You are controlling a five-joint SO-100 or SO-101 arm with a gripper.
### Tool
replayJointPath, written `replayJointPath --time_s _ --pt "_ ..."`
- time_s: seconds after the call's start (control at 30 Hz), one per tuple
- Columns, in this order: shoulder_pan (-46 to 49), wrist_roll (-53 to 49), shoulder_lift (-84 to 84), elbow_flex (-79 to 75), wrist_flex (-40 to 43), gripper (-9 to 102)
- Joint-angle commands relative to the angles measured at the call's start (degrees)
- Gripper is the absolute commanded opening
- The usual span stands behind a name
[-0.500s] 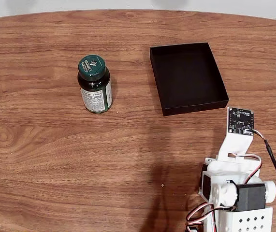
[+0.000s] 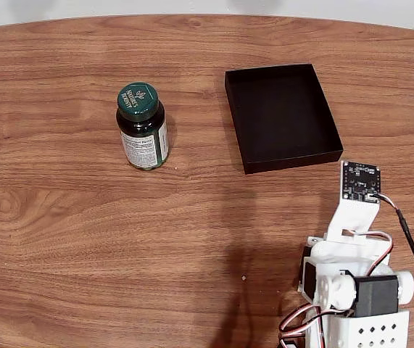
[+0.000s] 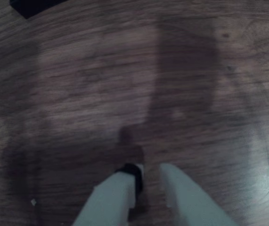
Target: Pick up the pill bottle and place it in the black box.
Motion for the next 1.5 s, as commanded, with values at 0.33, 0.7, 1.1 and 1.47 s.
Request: replayJointPath --time_s 0.33,0.7,1.1,1.47 --pt "-0.6 -1.8 -0.3 0.0 7.8 0" --pt "-0.5 -1.8 -0.3 0.0 7.8 0" --pt "-5.0 3.2 -1.2 0.0 -4.6 0" --pt "-17.2 9.9 -21.3 0.0 -45.2 7"
